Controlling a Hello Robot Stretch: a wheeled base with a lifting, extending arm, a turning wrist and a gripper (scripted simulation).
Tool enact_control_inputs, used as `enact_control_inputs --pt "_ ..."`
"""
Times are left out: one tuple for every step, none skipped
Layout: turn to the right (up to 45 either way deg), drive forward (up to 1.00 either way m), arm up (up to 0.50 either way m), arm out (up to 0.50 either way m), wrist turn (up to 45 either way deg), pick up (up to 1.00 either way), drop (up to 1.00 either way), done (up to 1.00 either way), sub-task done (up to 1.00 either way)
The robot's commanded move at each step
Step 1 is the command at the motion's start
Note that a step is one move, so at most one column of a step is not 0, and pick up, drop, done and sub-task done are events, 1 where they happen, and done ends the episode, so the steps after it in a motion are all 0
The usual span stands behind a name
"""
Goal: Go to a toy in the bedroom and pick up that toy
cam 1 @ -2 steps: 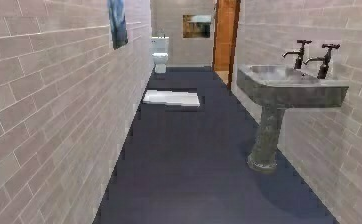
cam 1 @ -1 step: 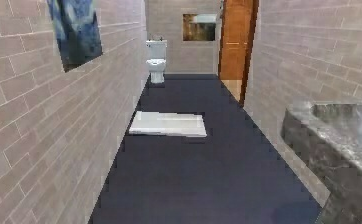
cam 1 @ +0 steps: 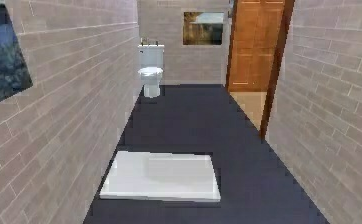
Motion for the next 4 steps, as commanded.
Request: enact_control_inputs --pt "0.0 0.35 0.0 0.0 0.0 0.0 0.0 0.0 0.0" --pt "12.0 0.0 0.0 0.0 0.0 0.0 0.0 0.0 0.0" --pt "0.0 1.0 0.0 0.0 0.0 0.0 0.0 0.0 0.0" --pt "3.0 0.0 0.0 0.0 0.0 0.0 0.0 0.0 0.0"
